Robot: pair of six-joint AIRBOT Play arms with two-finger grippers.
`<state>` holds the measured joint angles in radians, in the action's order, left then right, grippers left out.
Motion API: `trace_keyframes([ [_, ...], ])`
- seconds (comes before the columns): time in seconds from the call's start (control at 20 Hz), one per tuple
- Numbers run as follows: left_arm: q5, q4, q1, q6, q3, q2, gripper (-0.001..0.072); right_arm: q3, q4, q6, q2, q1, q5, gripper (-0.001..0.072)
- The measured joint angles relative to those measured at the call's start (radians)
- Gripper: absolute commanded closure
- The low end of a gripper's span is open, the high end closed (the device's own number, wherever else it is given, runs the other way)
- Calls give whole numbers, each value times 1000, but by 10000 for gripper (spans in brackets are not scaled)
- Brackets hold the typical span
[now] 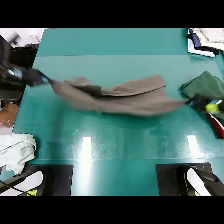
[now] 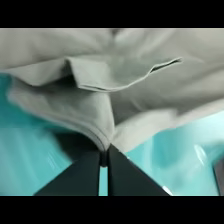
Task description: Fold the shirts.
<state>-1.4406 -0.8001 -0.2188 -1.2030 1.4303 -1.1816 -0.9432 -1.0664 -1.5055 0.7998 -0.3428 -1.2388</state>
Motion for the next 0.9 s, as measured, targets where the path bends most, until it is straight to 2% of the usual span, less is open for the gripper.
trace_keyframes([
  [0.3,-32,-85,0,-122,464,0,681,-542,2,-11,129,-7,-67,695],
  [0.45,-18,-101,-1,-167,620,24,681,-773,0,-11,161,17,-85,695],
  [0.7,133,-116,-1,-191,702,177,682,-1027,-17,-11,114,16,-67,695],
  [0.9,274,-118,-1,-156,717,319,683,-1089,-29,-12,36,-60,-58,697],
])
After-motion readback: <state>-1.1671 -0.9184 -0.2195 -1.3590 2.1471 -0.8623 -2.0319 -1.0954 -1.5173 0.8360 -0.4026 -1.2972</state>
